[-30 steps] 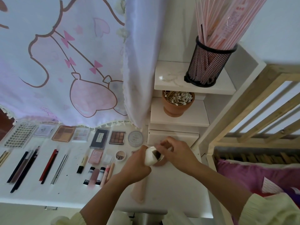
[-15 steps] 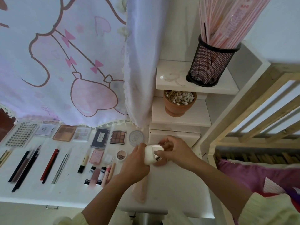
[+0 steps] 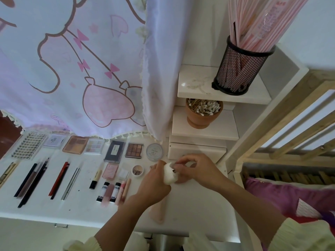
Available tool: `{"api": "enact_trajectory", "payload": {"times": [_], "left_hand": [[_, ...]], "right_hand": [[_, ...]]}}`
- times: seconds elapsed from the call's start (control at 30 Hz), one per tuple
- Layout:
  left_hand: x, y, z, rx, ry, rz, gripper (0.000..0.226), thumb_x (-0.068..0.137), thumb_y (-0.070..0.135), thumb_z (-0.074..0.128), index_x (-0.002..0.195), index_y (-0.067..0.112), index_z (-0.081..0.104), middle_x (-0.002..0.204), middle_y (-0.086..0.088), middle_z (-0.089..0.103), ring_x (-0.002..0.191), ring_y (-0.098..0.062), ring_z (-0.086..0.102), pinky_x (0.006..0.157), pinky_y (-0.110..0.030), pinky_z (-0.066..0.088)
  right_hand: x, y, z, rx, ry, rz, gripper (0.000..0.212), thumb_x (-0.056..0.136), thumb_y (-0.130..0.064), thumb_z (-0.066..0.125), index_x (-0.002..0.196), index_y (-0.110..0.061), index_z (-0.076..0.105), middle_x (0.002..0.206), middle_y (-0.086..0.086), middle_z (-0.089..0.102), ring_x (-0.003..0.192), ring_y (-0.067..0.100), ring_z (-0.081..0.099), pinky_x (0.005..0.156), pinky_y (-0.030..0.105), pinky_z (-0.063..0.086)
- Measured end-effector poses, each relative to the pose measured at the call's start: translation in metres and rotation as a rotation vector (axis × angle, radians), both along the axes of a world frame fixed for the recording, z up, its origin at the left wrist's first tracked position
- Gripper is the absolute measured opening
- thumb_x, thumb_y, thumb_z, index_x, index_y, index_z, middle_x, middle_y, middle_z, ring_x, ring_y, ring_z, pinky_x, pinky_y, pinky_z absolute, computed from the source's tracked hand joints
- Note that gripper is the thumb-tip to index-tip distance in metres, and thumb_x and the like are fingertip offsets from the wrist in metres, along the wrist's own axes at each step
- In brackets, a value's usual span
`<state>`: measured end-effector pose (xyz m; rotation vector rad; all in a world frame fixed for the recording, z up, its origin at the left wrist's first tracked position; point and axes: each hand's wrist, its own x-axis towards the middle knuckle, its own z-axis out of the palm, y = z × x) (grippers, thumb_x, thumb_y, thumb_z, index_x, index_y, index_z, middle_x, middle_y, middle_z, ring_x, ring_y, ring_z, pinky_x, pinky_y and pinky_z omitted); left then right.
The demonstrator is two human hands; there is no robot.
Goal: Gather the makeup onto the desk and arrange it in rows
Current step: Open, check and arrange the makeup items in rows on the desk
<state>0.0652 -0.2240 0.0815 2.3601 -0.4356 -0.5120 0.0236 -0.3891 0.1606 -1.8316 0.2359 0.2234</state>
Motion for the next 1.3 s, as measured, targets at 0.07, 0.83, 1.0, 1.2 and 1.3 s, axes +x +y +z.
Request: {"api": "enact_trajectory", "payload": {"times": [0.07, 0.83, 1.0, 1.2, 1.3], "left_hand": [[-0.001, -0.001, 0.0, 0.005, -0.006, 0.0, 0.046, 0.071, 0.016, 0.066, 0.108, 0.024, 0.041, 0.105, 0.004, 0.053, 0.09, -0.015, 0.054, 0.067, -0.028, 0.045], [-0.033, -0.008, -0.021, -0.208, 0.281, -0.025, 0.044, 0.077, 0.035, 0.077, 0.113, 0.028, 0.053, 0.102, 0.009, 0.062, 0.092, -0.006, 0.061, 0.079, -0.02, 0.049], [-0.063, -0.044, -0.048, -0.186, 0.279, 0.012, 0.046, 0.069, 0.038, 0.079, 0.107, 0.037, 0.054, 0.097, 0.014, 0.064, 0.09, -0.004, 0.062, 0.08, -0.024, 0.054], [-0.083, -0.089, -0.085, -0.121, 0.222, 0.074, 0.059, 0.059, 0.045, 0.07, 0.112, 0.041, 0.044, 0.1, 0.008, 0.059, 0.087, -0.01, 0.057, 0.073, -0.027, 0.054], [-0.09, -0.104, -0.095, -0.106, 0.177, 0.085, 0.054, 0.066, 0.036, 0.072, 0.11, 0.041, 0.041, 0.098, 0.012, 0.055, 0.09, -0.011, 0.054, 0.076, -0.029, 0.052]], "right_hand": [[0.001, 0.002, -0.006, -0.033, 0.004, -0.054, 0.022, 0.078, -0.029, 0.079, 0.086, -0.009, 0.075, 0.081, 0.008, 0.073, 0.059, 0.004, 0.065, 0.055, 0.015, 0.048], [-0.03, -0.057, -0.033, -0.06, 0.015, -0.181, 0.029, 0.076, -0.013, 0.081, 0.103, -0.016, 0.07, 0.077, 0.002, 0.073, 0.072, 0.013, 0.069, 0.067, 0.024, 0.057], [-0.068, -0.088, -0.087, -0.184, 0.278, -0.197, 0.03, 0.077, -0.02, 0.081, 0.103, -0.013, 0.067, 0.083, 0.003, 0.073, 0.074, 0.016, 0.071, 0.067, 0.023, 0.056], [-0.078, -0.096, -0.134, -0.487, 0.337, -0.175, 0.019, 0.079, -0.029, 0.077, 0.087, -0.021, 0.062, 0.084, 0.0, 0.069, 0.072, 0.011, 0.063, 0.059, 0.016, 0.046], [-0.081, -0.098, -0.144, -0.573, 0.304, -0.15, 0.017, 0.087, -0.032, 0.068, 0.085, -0.023, 0.055, 0.08, -0.004, 0.06, 0.071, 0.01, 0.056, 0.054, 0.014, 0.033]]}}
